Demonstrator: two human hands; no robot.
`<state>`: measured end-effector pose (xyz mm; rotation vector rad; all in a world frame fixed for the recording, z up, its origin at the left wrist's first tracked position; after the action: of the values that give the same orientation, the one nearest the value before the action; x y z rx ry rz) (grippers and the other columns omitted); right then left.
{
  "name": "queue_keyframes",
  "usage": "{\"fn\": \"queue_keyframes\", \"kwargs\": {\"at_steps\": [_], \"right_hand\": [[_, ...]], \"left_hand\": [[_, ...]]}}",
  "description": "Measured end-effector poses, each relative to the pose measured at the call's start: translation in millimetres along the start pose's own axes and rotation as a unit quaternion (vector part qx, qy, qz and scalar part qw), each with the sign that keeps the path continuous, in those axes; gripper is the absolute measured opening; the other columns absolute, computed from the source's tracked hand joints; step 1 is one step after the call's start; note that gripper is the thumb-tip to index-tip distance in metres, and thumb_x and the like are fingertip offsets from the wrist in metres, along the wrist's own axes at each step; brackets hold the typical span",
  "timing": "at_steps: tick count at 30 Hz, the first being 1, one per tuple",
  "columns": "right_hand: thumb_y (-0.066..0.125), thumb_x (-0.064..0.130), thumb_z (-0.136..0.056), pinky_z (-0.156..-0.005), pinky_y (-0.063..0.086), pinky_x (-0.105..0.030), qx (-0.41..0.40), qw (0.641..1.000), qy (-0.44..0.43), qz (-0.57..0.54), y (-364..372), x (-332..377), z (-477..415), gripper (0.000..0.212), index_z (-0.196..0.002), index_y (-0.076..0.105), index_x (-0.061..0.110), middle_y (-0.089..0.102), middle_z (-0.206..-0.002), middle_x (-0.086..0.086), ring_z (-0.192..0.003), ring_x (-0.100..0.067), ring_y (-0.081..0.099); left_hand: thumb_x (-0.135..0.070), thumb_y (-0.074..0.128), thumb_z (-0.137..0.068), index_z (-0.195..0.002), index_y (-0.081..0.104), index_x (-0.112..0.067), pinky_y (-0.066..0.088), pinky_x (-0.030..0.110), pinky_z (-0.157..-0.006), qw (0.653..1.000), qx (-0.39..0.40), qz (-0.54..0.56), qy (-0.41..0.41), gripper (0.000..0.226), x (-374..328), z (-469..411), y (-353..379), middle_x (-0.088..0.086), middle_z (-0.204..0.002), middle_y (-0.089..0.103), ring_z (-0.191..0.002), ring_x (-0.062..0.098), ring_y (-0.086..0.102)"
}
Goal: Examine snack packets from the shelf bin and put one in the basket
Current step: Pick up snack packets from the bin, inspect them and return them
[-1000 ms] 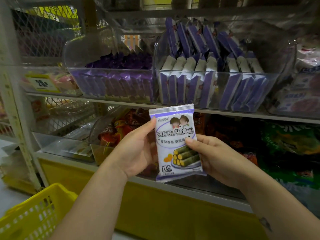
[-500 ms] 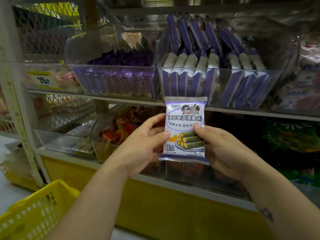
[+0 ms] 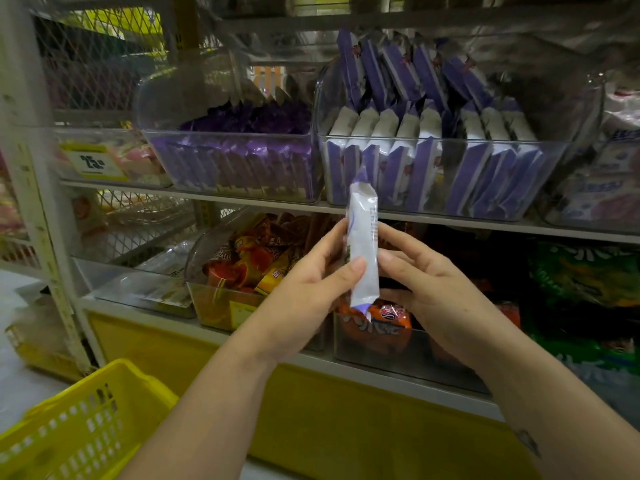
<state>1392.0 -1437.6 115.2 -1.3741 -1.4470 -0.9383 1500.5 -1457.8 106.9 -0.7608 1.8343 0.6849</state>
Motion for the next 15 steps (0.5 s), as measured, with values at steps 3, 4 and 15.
{"fn": "queue_keyframes", "kwargs": {"at_steps": [3,4,15], "right_hand": [[0.07,0.037,-0.071,-0.08,0.06,-0.035,0.0,0.999,0.018,-0.047,-2.6,-3.9,-0.8,0.076,-0.14,0.039,0.036,0.072,-0.113,0.006,-0.102,-0.015,0.07],[0.073,0.038,-0.066,-0.078,0.06,-0.036,-0.002,0.998,0.024,-0.054,-3.9,-4.6,-0.4,0.082,-0.139,0.038,0.038,0.072,-0.112,0.007,-0.102,-0.015,0.07],[0.08,0.013,-0.075,-0.072,0.057,-0.017,-0.029,0.982,-0.056,0.18,-15.9,3.5,9.1,0.071,-0.119,0.043,0.054,0.066,-0.106,0.03,-0.098,0.004,0.066]], "left_hand": [[-0.016,0.049,-0.092,-0.149,0.034,-0.023,0.052,0.038,-0.099,0.992,0.036,0.113,-0.041,0.059,5.5,1.4,6.6,0.009,-0.139,0.057,-0.124,0.027,0.057],[-0.014,0.048,-0.092,-0.147,0.036,-0.023,0.054,0.038,-0.096,0.989,0.046,0.129,-0.049,0.058,6.5,1.8,7.1,0.009,-0.137,0.059,-0.122,0.027,0.059],[-0.02,0.064,-0.083,-0.13,0.052,-0.038,0.055,0.025,-0.085,0.989,-0.124,0.008,0.082,0.052,-12.7,-0.6,-32.4,-0.006,-0.128,0.062,-0.118,0.01,0.061]]}}
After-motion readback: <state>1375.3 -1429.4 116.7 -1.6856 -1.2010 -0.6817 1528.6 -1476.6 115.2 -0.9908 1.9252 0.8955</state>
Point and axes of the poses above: each hand's wrist, its own z-axis away from the middle knuckle, its own y-axis out of the palm, x = y × z, the point moved 8 cm from there along -z, towards the middle knuckle
